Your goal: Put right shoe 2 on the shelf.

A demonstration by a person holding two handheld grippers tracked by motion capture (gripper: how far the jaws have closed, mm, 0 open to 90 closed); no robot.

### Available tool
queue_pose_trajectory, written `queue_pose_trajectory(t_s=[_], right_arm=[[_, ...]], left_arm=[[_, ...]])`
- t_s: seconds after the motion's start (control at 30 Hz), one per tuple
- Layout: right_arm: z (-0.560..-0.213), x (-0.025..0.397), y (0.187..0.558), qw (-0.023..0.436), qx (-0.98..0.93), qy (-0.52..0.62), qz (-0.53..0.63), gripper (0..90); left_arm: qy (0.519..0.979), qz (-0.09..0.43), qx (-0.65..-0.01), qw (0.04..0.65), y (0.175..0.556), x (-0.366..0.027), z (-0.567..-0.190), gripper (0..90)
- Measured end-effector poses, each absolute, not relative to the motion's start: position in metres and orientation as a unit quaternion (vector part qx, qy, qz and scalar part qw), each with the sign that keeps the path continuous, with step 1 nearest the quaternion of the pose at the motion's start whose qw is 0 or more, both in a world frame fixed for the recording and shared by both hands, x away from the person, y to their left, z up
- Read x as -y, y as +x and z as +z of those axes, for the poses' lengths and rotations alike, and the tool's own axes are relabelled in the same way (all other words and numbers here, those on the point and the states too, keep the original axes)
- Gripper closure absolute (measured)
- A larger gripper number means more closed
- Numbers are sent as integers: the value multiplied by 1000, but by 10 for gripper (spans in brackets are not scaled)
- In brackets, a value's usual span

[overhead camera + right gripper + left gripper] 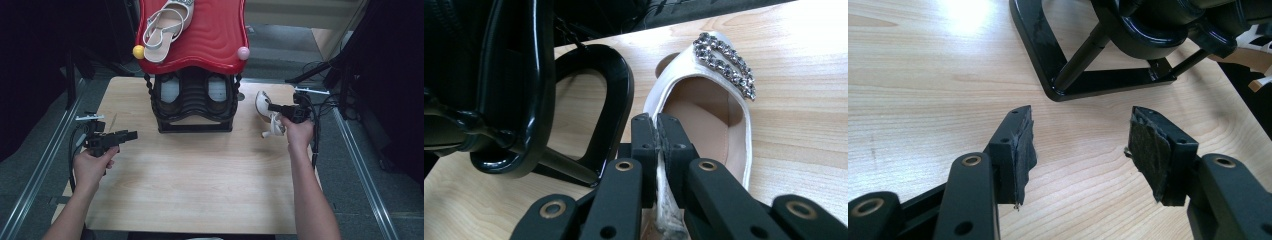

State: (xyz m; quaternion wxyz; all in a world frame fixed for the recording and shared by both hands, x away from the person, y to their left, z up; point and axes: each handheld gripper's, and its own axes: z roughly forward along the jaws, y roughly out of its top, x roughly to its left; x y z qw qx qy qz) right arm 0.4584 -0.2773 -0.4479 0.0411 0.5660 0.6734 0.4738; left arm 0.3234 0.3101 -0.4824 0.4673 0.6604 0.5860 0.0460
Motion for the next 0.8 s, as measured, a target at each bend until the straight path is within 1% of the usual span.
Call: queue_pose_trajectory(t_s=[0.17, 0.3, 0.67, 0.8], right_arm=[[-435, 275, 458, 48, -682, 562, 465, 885], [-416, 274, 461, 48, -682, 560, 468, 885], [-385, 269, 470, 41, -679, 561, 472, 885], [-371, 266, 474, 48, -677, 564, 471, 885]], left_arm=[[664, 44, -584, 465, 324, -308, -483, 436], [666, 44, -581, 465, 324, -306, -482, 436], [663, 44, -583, 467, 324, -306, -482, 436], [667, 38, -581, 464, 326, -306, -484, 436]])
